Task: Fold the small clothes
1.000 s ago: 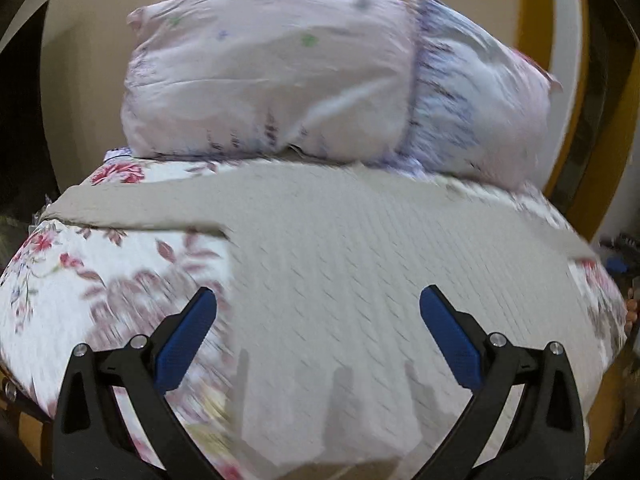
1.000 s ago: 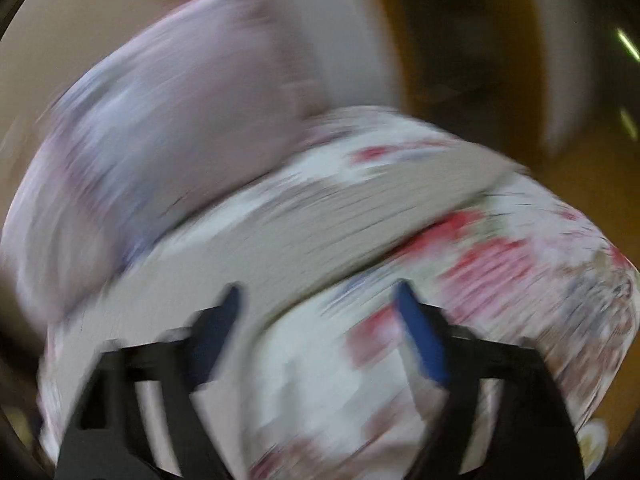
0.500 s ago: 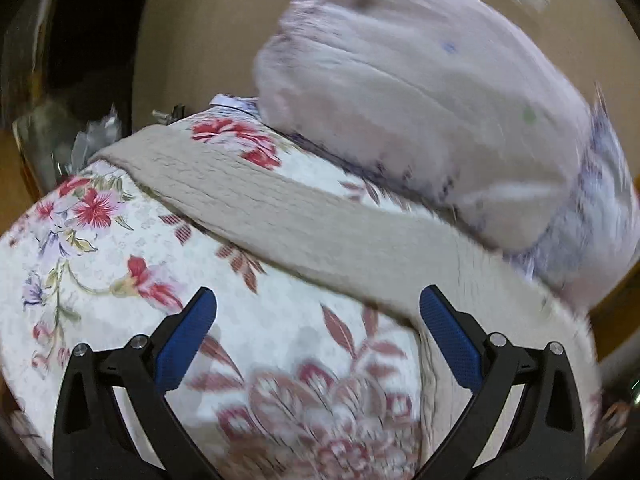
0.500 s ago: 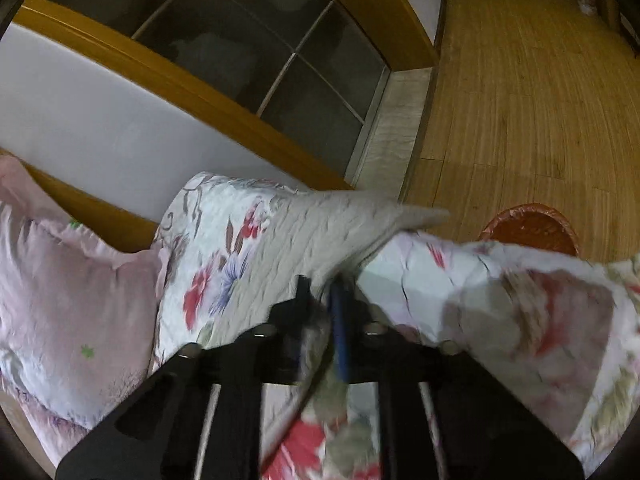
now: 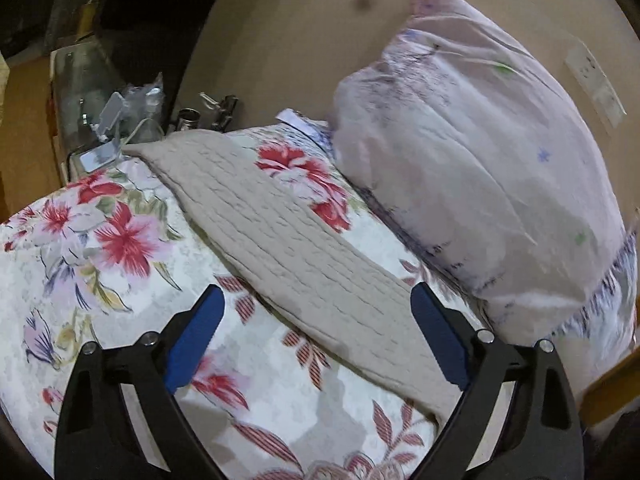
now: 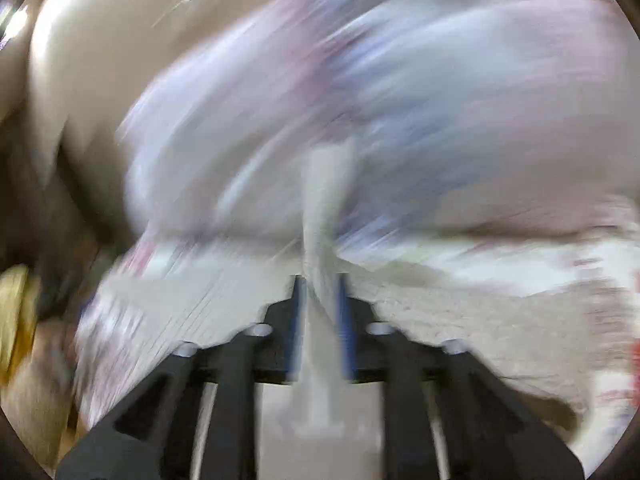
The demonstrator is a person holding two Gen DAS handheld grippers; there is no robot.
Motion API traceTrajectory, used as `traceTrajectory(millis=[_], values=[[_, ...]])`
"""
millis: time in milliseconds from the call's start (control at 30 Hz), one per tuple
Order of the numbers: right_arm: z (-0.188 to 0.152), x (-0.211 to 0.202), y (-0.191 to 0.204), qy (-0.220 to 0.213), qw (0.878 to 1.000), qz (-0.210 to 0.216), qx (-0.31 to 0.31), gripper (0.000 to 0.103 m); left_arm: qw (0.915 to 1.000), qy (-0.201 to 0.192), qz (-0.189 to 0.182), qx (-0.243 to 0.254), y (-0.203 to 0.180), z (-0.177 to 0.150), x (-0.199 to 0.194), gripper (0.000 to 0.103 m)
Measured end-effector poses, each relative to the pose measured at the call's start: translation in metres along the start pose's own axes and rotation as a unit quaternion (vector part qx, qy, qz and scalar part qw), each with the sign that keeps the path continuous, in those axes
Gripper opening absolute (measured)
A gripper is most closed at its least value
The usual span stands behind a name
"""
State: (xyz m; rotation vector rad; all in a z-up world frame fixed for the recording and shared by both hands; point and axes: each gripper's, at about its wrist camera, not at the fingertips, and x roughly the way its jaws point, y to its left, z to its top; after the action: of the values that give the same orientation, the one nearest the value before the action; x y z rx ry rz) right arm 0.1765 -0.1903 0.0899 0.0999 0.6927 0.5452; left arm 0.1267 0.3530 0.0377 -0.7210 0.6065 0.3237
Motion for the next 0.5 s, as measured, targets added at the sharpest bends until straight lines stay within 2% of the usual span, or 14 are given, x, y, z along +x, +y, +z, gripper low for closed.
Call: traceTrajectory(millis=[33, 100, 133, 200, 267, 367, 467, 500], values=[[-0.007, 0.011, 0.020, 0.020, 1.000, 0.009, -0.019, 0.065, 1.0000, -0.003, 0.005, -0.001, 0.002, 0.002, 0.001, 0.093], [-0.019, 0.010, 0.039, 0.000, 0.999, 0.014, -0.042, 0.074, 0.9998, -0.006, 0.018, -0.002, 0.007, 0.008, 0.006, 0.091], [-0.020, 0.006, 0.039, -0.011, 0.999, 0.010, -0.044, 0.076, 0.9998, -0.005, 0.021, -0.003, 0.010, 0.012, 0.008, 0.086], [-0.021, -0.011, 0.022, -0.033, 0.999, -0.008, -0.024, 0.083, 0.9997, -0.001, 0.024, -0.010, 0.016, 0.019, 0.015, 0.077], [-0.021, -0.025, 0.000, -0.040, 0.999, -0.023, 0.003, 0.084, 0.9993, 0.009, 0.019, -0.032, 0.024, 0.027, 0.024, 0.066], [-0.025, -0.048, -0.040, -0.050, 0.996, -0.051, 0.044, 0.085, 0.9967, 0.026, 0.016, -0.075, 0.038, 0.038, 0.037, 0.058], [-0.031, -0.067, -0.067, -0.058, 0.993, -0.080, 0.071, 0.087, 0.9937, 0.028, 0.013, -0.108, 0.050, 0.047, 0.044, 0.043], [-0.032, -0.070, -0.071, -0.058, 0.992, -0.085, 0.075, 0.087, 0.9929, 0.028, 0.017, -0.114, 0.054, 0.049, 0.044, 0.041]])
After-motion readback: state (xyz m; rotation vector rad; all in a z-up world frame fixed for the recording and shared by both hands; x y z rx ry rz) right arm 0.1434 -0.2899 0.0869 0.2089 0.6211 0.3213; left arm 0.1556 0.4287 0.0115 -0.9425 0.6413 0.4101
